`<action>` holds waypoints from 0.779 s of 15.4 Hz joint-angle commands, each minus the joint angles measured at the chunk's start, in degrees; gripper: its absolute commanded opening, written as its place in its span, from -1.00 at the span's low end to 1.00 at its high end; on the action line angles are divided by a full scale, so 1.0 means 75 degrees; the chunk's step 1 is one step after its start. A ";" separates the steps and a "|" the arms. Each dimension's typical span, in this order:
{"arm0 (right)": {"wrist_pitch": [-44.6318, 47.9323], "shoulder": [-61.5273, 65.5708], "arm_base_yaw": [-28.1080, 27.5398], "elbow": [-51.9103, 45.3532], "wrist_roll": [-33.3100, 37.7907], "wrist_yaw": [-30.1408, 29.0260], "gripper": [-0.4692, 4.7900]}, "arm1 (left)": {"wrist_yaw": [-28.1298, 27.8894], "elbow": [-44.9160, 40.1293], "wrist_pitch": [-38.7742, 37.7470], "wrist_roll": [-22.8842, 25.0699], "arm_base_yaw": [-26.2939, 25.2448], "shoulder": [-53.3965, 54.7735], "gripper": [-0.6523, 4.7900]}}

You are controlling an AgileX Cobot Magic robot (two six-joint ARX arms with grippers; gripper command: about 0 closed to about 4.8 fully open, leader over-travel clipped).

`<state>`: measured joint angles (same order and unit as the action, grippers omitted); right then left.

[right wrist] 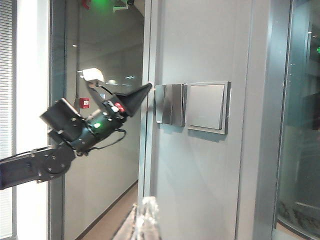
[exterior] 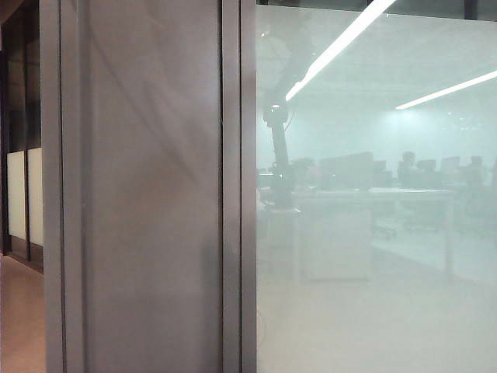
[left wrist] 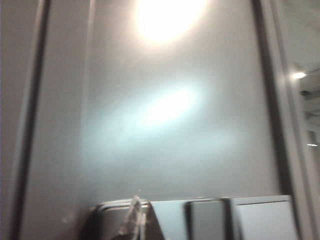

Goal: Raise the arm to find the leftmost switch on the wall and turn off the lights.

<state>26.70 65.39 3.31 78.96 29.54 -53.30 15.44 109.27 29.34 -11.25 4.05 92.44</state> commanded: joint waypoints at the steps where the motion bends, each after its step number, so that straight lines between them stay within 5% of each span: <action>1: 0.0085 -0.0099 0.0015 0.0041 0.0073 -0.0175 -0.82 | -0.0632 0.0047 0.0195 0.0105 0.0009 0.0087 -0.78; 12: 0.0079 -0.0195 0.0015 0.0041 0.0096 -0.0175 -0.83 | -0.0484 0.0047 0.0332 -0.0023 0.0012 0.0315 -0.78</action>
<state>26.68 64.05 3.31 78.96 29.98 -54.65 11.55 109.34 32.38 -11.22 4.05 94.59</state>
